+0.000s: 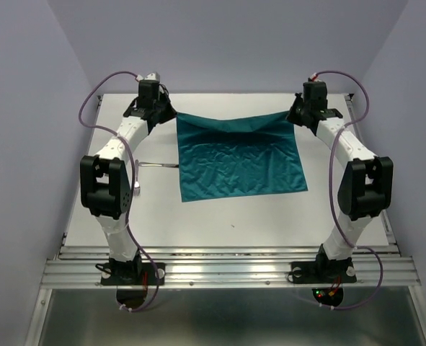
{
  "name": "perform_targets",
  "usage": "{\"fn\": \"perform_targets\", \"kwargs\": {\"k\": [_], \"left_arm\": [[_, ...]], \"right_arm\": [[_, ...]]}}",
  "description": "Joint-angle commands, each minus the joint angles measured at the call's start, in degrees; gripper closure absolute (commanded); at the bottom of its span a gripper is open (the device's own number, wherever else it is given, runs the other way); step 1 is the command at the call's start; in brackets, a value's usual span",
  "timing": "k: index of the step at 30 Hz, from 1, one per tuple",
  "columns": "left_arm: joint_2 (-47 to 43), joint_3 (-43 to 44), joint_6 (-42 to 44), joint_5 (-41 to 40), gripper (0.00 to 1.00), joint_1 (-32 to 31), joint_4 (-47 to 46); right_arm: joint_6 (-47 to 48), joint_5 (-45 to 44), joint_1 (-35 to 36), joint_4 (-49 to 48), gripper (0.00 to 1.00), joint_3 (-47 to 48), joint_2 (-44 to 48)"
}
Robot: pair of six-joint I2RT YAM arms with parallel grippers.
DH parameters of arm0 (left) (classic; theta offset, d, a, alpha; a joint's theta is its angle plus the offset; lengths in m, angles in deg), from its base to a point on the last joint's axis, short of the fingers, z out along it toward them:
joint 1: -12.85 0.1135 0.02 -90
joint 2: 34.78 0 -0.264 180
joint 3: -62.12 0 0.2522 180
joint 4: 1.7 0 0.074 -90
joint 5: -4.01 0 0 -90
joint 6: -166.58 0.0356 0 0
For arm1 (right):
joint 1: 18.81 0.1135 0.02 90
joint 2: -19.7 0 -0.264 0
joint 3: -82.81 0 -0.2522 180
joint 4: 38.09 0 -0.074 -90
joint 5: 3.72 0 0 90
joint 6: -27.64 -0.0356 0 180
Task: Fold the napkin into a case and place the utensils inside
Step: Fold and flatten the napkin at the center of the board.
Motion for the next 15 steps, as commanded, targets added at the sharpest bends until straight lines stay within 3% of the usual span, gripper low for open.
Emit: {"fn": "perform_targets", "kwargs": {"k": [1,15], "left_arm": [[-10.1,-4.3,1.4,0.3,1.00,0.3,-1.5],[-25.8,-21.0,-0.9,3.7,1.00,0.1,-3.2]], "right_arm": [[-1.6,2.6,-0.4,-2.0,0.99,-4.6,5.9],[-4.5,3.7,-0.4,0.4,0.99,-16.1,17.9]]}}
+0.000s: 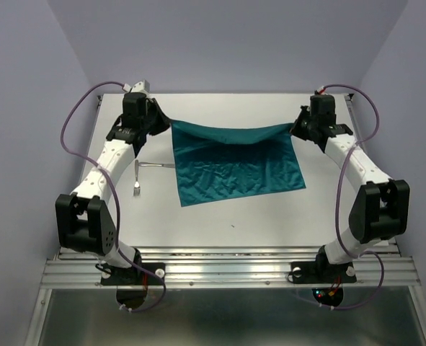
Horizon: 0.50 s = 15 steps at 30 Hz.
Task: Fold the napkin into a case and place the utensils inside
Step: Fold and flatten the napkin at the center of the board.
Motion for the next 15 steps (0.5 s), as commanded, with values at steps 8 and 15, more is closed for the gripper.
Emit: {"fn": "perform_targets", "kwargs": {"k": [8,15], "left_arm": [[-11.3,-11.8,-1.5,2.6,1.00,-0.2,-1.8],[-16.6,-18.8,-2.8,3.9,1.00,-1.0,-1.7]], "right_arm": [[-1.8,-2.0,-0.3,2.1,0.99,-7.5,11.8],[-1.3,-3.9,-0.3,4.5,0.99,-13.1,16.2]]}}
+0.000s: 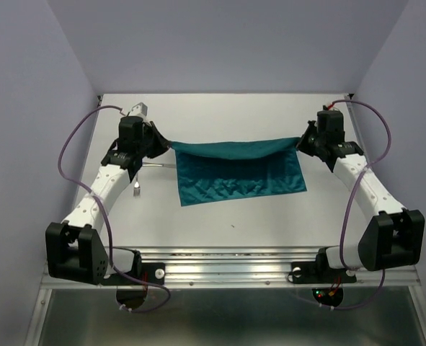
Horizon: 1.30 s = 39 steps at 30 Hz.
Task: Fold the napkin into a case and place the utensils inside
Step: Fold and flatten the napkin at the center of the board.
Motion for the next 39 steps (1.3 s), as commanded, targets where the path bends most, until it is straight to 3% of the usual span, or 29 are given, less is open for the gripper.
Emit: {"fn": "perform_targets", "kwargs": {"k": [1,14,28,31,32,33,34,38,39], "left_arm": [[-4.7,-3.5,-0.8,1.9,1.00,-0.6,-1.7],[-7.1,-10.0,-2.8,1.0,1.00,-6.0,-3.1],[-5.8,-16.5,-5.8,-1.9,1.00,-9.9,-5.0],[-4.8,-16.3,-5.9,-2.0,1.00,-9.9,-4.4],[-4.2,-16.1,-5.9,-2.1,0.95,-9.9,-4.1],[-3.8,-15.9,-5.8,-2.1,0.88,-9.9,-3.5],[-3.5,-15.1,-5.7,-2.1,0.69,-9.9,-3.3],[-2.6,-11.7,-4.5,-3.5,0.15,-9.9,-1.7],[-2.4,-10.7,-4.1,-4.2,0.09,-9.9,-0.5]], "right_arm": [[0.1,-3.0,-0.3,1.4,0.99,-2.5,2.9],[2.4,-9.9,-0.3,1.6,0.99,-2.3,-0.6],[0.1,-6.1,-0.3,0.9,0.99,-12.0,1.9],[-0.8,-5.8,-0.3,0.4,0.70,-14.1,1.6],[-1.1,-6.6,-0.3,1.0,0.43,-14.3,1.5],[-1.2,-7.3,-0.3,1.5,0.31,-14.0,1.4],[-1.3,-9.2,-0.3,2.5,0.19,-13.7,1.3],[-1.2,-14.1,-0.3,4.6,0.10,-10.9,1.4],[-1.1,-14.8,-0.3,4.8,0.10,-10.3,1.5]]}}
